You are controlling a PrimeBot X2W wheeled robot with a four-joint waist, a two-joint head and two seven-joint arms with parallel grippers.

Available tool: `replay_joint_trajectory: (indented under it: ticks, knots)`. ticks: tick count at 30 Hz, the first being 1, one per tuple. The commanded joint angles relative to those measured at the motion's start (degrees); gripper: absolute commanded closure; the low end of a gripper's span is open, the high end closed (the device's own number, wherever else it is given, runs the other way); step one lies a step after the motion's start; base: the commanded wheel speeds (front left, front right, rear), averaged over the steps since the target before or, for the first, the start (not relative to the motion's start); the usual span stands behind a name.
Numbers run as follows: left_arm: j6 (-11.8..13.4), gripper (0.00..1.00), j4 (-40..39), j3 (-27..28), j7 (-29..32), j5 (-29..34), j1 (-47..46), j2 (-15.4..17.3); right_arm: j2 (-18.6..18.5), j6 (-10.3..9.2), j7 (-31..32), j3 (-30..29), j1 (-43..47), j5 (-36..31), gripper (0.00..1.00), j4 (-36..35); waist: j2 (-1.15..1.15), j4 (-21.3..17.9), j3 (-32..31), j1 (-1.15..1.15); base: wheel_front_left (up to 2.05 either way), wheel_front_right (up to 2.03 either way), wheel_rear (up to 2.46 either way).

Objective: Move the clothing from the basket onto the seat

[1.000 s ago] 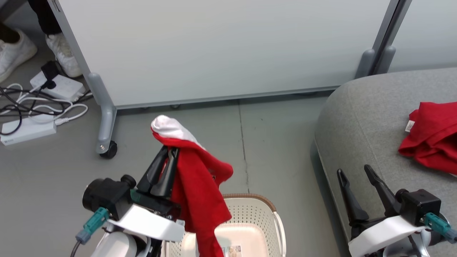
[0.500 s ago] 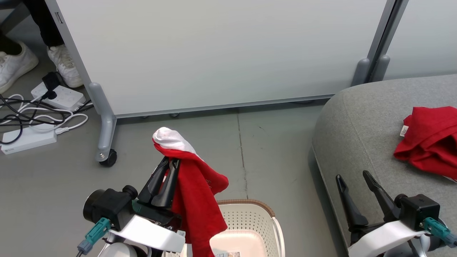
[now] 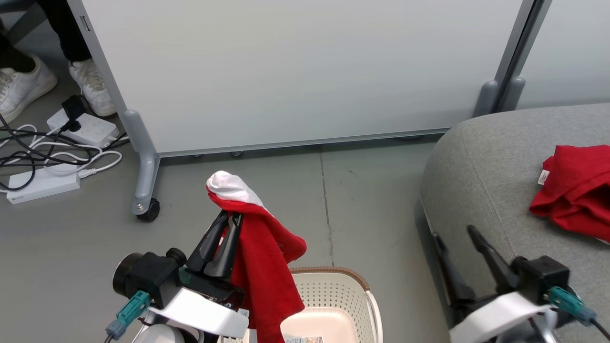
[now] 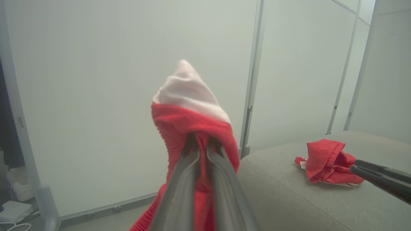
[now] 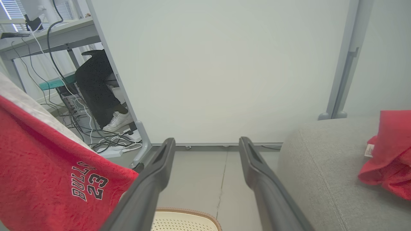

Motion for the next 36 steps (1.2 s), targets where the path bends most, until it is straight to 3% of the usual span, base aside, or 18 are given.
replay_joint_trajectory:
  ticks: [1, 8, 17, 21, 28, 29, 30, 36]
  knots:
    - [-0.14, 1.0, -0.04, -0.01, -0.09, 0.11, -1.15, 0.24, -0.29, 0.13, -0.29, 1.32, -1.33, 0.47, 0.0, 0.02, 0.0, 0.2, 0.05, 0.0, 0.0, 0.0, 0.0]
    - [-0.74, 1.0, -0.26, -0.74, -0.02, 0.42, -2.48, -0.03, -0.3, 0.12, -0.47, 15.42, -6.64, 4.37, 0.0, 3.02, 0.0, 1.63, 0.66, 0.0, 0.0, 0.0, 0.0]
    - [-1.65, 1.0, -0.06, -2.14, 0.08, 0.54, -3.97, -0.61, -0.36, 0.12, -3.85, 36.69, -17.65, 14.63, 0.0, 11.43, 0.0, 3.85, 1.51, 0.0, 0.0, 0.0, 0.0]
    - [-1.99, 1.0, 0.06, -2.89, 0.17, 0.76, -4.78, -0.95, -0.35, 0.12, -6.15, 42.49, -22.64, 18.83, 0.0, 15.83, 0.0, 4.87, 1.88, 0.0, 0.0, 0.0, 0.0]
    - [-2.54, 1.0, 0.3, -3.88, 0.08, 0.8, -5.3, -1.51, -0.31, 0.13, -9.5, 47.4, -29.51, 23.43, 0.0, 23.51, 0.0, 5.8, 2.54, 0.0, 0.0, 0.0, 0.0]
    - [-2.57, 1.0, 0.36, -3.96, 0.07, 0.77, -5.37, -1.55, -0.3, 0.13, -9.69, 48.04, -30.16, 24.18, 0.56, 24.38, 0.0, 5.84, 2.56, 0.0, 0.0, 0.0, 0.0]
    - [-2.61, 1.0, 0.4, -3.98, 0.04, 0.74, -5.41, -1.56, -0.31, 0.12, -10.09, 48.57, -30.73, 24.73, 1.0, 25.09, 0.0, 5.84, 2.58, 0.0, 0.0, 0.0, 0.0]
    - [-2.69, 1.0, 0.57, -4.09, -0.13, 0.75, -5.35, -1.52, -0.31, 0.13, -11.93, 50.45, -33.03, 27.61, 1.0, 28.08, 0.0, 5.65, 2.37, 0.0, 0.0, 0.0, 0.0]
